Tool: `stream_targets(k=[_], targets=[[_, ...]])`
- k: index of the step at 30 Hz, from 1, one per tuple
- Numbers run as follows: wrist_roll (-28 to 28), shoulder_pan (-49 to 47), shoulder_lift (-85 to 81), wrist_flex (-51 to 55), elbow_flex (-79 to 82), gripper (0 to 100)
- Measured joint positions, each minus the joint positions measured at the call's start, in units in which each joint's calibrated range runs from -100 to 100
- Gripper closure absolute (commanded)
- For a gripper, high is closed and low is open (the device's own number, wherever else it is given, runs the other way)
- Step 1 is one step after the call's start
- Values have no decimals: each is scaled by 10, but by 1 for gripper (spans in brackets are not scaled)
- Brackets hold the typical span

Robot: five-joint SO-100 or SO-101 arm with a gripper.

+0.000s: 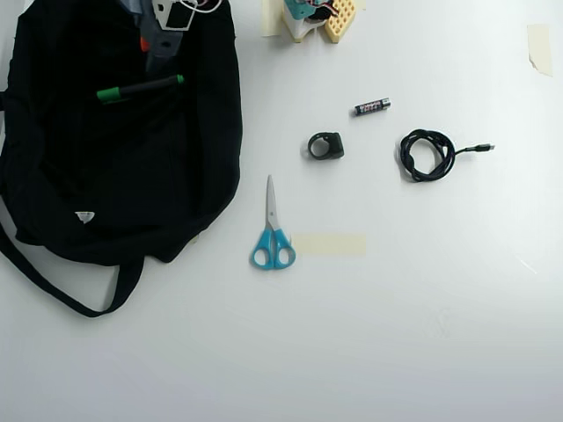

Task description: Put the green marker into the black bag

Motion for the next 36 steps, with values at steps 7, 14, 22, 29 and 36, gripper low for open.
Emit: stream_targets(k=[7,14,22,29,36], targets=[[-3,-198,-161,117,-83,98],[-34,-424,-213,117,-79,98],[-37,-482,-354,45,61,98],[-35,-520,-562,-35,303,98],[2,-539,-743,-47,502,98]])
